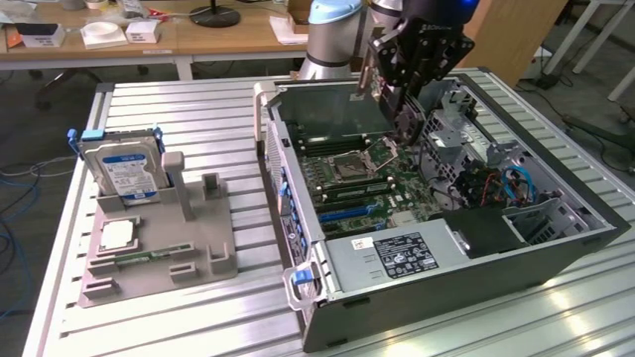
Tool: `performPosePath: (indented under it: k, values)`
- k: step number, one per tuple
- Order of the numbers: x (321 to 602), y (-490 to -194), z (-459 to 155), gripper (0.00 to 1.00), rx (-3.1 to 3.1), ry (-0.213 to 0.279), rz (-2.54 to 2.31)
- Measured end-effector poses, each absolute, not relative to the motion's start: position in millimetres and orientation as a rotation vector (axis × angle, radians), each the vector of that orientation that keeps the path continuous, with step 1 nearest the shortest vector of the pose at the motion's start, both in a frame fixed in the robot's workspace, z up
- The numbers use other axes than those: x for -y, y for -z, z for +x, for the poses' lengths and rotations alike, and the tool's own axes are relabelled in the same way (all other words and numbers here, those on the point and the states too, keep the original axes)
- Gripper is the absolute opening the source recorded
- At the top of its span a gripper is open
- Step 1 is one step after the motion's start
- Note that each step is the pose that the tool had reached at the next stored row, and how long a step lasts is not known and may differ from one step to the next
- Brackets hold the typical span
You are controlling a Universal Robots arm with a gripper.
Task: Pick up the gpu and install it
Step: 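Pick up the gpu and move the gpu toward the slot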
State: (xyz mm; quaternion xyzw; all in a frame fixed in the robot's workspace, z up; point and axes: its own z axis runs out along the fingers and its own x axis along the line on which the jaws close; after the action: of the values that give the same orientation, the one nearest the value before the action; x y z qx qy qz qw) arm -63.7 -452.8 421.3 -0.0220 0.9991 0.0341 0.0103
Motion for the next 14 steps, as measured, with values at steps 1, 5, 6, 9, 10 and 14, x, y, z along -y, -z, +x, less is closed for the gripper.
performPosePath:
  k: [1,5,6,9,10,14]
  values:
    - [452.8,-421.3,-63.1,0.26,-3.118,-0.107,-0.067]
    - [452.8,-421.2,-61.0,0.26,-3.118,-0.107,-0.062]
    - [452.8,-421.2,-60.4,0.26,-3.118,-0.107,-0.061]
    - [452.8,-421.3,-59.1,0.26,-3.118,-0.106,-0.057]
    - [452.8,-421.3,-59.1,0.26,-3.118,-0.107,-0.057]
    - [452.8,-421.3,-59.1,0.26,-3.118,-0.106,-0.057]
